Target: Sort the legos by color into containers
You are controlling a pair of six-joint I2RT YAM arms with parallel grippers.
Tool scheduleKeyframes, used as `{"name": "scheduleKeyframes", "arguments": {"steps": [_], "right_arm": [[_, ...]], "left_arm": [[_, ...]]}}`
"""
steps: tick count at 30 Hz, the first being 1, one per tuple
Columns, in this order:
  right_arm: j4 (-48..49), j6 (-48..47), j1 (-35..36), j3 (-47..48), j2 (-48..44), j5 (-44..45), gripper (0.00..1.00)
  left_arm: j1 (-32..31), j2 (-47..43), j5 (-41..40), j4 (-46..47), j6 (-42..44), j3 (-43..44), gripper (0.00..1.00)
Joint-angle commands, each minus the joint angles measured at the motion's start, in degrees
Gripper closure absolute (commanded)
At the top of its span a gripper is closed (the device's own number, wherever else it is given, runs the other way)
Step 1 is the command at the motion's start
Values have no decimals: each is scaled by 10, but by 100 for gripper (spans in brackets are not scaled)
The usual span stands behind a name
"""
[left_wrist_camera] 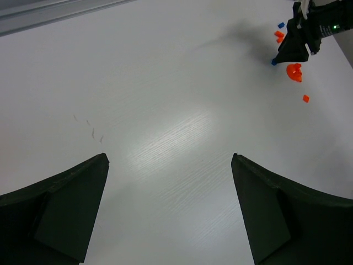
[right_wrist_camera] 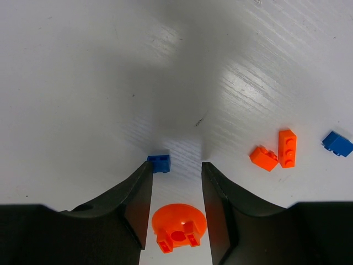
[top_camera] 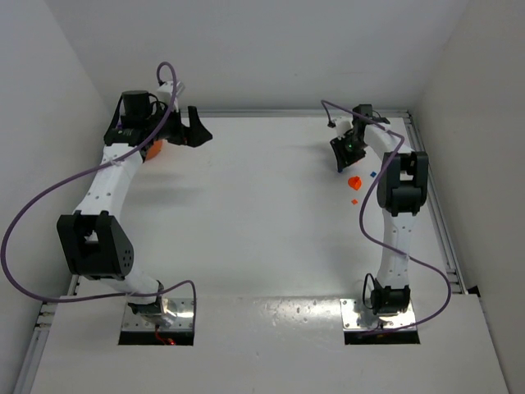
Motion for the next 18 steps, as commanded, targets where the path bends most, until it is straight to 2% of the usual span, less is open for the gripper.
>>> {"name": "scheduleKeyframes", "arguments": {"steps": [1,11,18], "right_arm": [[9,-1,-2,7,-17,-18,59],[3,-1,-2,-3,-45,-36,59],[-8,4,-2,2,-33,-36,59]], "left_arm": [[2,-4,13,19,-7,10,0],[2,-4,13,25,-13,10,0],[2,1,13,30,-13,10,0]]}}
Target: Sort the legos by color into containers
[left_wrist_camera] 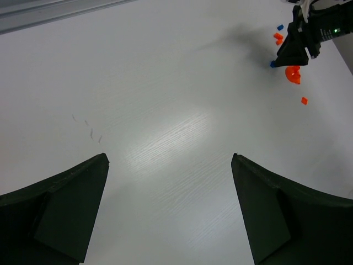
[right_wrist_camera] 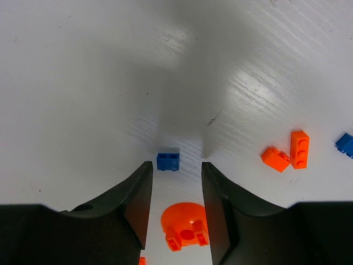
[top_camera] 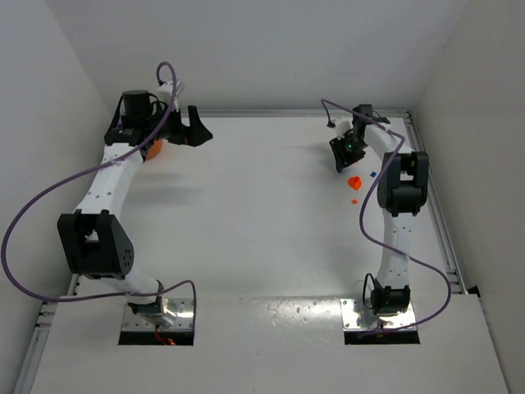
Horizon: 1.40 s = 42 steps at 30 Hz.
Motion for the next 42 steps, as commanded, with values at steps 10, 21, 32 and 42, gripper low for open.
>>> {"name": "scheduleKeyframes", "arguments": {"steps": [10,21,32,42], "right_arm": [[5,-4,8,-1,-23,-3,62],[17,1,8,-11,-1,14,64],[27,12,14,-23,4,19,67],[26,17,19,-28,9,19,82]], "left_arm": [[2,-2,13,25,-9,10,0],[2,-7,-3,25,-15,0,0],[2,-19,-49,30,-20,-19,0],[2,-34,-59,73,-52,-59,0]]}}
